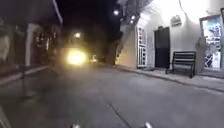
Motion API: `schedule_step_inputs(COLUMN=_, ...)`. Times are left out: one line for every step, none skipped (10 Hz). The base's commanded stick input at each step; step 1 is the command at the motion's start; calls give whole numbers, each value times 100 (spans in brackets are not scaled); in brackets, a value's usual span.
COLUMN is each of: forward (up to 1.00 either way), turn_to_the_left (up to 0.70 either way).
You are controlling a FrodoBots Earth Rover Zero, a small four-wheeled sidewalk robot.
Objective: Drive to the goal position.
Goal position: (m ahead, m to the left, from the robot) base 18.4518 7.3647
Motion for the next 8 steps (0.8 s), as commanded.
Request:
schedule_step_inputs(forward=70, turn_to_the_left=35)
schedule_step_inputs(forward=70, turn_to_the_left=35)
schedule_step_inputs(forward=70, turn_to_the_left=35)
schedule_step_inputs(forward=70, turn_to_the_left=35)
schedule_step_inputs(forward=70, turn_to_the_left=35)
schedule_step_inputs(forward=70, turn_to_the_left=35)
schedule_step_inputs(forward=70, turn_to_the_left=35)
schedule_step_inputs(forward=70, turn_to_the_left=35)
